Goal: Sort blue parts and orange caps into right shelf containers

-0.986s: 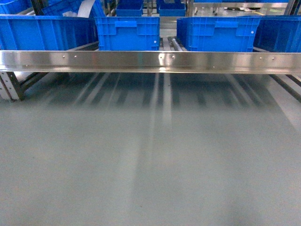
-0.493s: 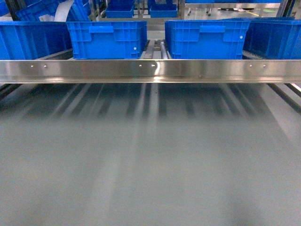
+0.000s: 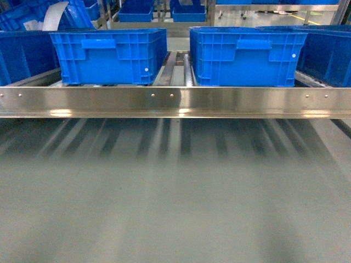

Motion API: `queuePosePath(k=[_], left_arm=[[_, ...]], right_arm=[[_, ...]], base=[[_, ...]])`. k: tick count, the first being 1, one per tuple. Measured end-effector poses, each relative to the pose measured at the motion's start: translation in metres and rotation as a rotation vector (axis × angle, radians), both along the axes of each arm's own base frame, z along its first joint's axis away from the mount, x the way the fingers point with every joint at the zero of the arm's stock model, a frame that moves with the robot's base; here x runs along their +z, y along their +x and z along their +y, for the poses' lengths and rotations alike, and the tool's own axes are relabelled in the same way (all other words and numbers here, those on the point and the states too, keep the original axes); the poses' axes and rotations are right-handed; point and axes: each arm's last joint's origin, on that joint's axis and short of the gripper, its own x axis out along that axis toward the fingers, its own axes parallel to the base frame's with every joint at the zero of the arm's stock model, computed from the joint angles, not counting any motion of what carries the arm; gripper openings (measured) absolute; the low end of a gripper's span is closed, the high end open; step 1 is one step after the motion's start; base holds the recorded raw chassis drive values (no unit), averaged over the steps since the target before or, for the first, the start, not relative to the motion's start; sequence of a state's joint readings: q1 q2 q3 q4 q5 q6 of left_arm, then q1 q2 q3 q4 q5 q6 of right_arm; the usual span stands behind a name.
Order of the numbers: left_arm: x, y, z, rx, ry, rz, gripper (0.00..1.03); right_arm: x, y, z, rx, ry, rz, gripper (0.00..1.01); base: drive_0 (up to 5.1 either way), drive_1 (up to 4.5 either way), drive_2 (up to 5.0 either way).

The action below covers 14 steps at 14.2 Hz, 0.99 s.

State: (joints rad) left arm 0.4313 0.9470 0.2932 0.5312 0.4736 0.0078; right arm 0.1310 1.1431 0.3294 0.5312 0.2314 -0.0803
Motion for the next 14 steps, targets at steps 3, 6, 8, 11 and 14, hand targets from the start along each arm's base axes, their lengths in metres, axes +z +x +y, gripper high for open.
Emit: queuePosePath(k=[3,6,8,11,14], left_arm=[[-0.0002,0.0,0.0,0.0,-0.001,0.002,0.44],[-0.0006,0.0001,0.0001,0.001,-0.002,0.005,0.44],[-0.0002,0.0,0.0002,0.002,0.0,0.001,0.44],[-0.0001,-0.0001,0.0001,0.002,-0.001,0.001,0.44],[-0.0002,-0.0001,0.0002,0.002,-0.001,0.002,0.44]], right_arm=[[0.0,0.0,-0.0001,0.0,0.0,0.0,0.41],[0.0001,0.0,0.0,0.001,0.0,0.0,0.41],[0.0,0.0,-0.0001,0.0,0.0,0.0,0.41],[0.0001,0.0,0.0,0.001,0.0,-0.001,0.41],[0.0002,0.0,0.0,0.001,0.0,-0.001,0.41]], base=[[0.0,4.15,-4.1],[0.0,4.13,-4.1],[0.0,4.15,-4.1],[0.1,4.22,-4.0],[0.1,4.18,-4.0]])
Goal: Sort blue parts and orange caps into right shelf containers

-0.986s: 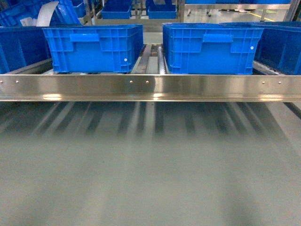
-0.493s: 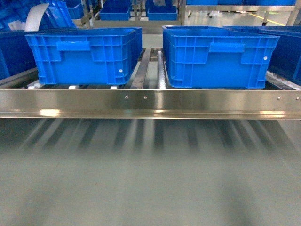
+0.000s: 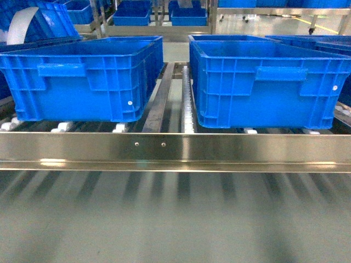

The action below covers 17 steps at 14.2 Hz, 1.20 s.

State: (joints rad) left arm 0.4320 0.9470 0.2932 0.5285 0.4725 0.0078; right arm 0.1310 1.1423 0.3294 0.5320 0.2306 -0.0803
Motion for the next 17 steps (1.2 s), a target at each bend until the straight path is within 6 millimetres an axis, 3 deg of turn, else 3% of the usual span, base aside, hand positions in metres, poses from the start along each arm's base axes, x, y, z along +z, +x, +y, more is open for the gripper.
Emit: queuePosePath(k=[4,17], left_arm=[[0.0003,0.0,0.0,0.0,0.001,-0.003,0.44],[-0.0002,0.0001,0.0,0.0,0.0,0.001,0.44]], right_arm=[[0.0,0.0001,-0.0001,0.0,0.0,0.0,0.41],[-0.0002,0.0001,0.0,0.0,0.0,0.001,0.41]], base=[[0.1,3.71,-3.6],[0.0,0.0,0.0]])
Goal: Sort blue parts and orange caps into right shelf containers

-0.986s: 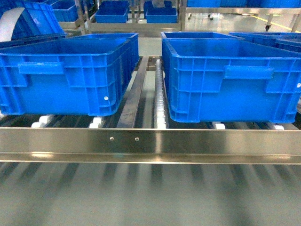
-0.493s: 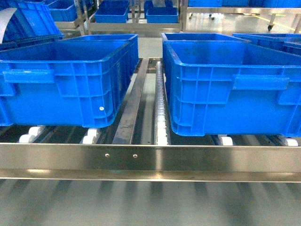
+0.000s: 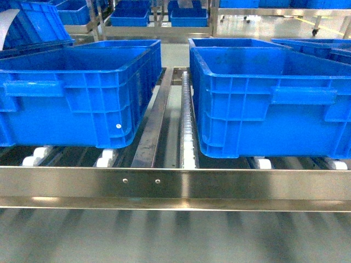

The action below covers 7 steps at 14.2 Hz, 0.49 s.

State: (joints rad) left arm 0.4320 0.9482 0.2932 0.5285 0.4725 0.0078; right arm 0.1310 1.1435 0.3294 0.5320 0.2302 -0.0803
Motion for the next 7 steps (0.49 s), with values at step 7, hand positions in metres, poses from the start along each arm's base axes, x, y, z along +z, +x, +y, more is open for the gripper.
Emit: queuePosePath(k=[7], left_arm=[[0.0,0.0,0.0,0.0,0.0,0.0,0.44]], right_arm=[[0.0,0.0,-0.0001,-0.001,0.0,0.0,0.41]], base=[[0.0,0.0,0.0]])
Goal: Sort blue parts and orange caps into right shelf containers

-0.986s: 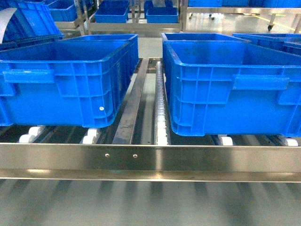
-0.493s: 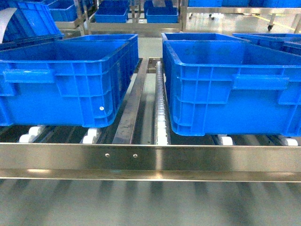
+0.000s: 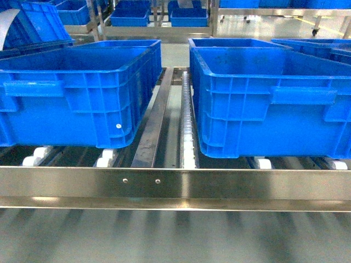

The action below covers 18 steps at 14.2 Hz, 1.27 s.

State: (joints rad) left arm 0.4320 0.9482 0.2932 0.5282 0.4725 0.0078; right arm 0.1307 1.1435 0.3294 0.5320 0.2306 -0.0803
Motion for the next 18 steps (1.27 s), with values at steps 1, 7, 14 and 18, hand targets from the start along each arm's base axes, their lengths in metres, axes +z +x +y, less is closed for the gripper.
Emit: queuePosePath(k=[1,7,14,18], left_arm=[[0.0,0.0,0.0,0.0,0.0,0.0,0.44],[0.0,0.0,0.0,0.0,0.0,0.0,0.44],[0.0,0.0,0.0,0.0,0.0,0.0,0.44],[0.0,0.0,0.0,0.0,0.0,-0.001,0.44]], right_arm=[[0.0,0.0,0.0,0.001,0.0,0.0,0.41],[0.0,0.0,0.0,0.0,0.0,0.0,0.41],[0.0,0.0,0.0,0.003,-0.001,-0.003,0.41],[0.022,0.028,0.003,0.144,-0.047,-0.136,0.41]], base=[[0.0,0.0,0.0],[0.0,0.0,0.0],[0.0,0.0,0.0],[0.0,0.0,0.0]])
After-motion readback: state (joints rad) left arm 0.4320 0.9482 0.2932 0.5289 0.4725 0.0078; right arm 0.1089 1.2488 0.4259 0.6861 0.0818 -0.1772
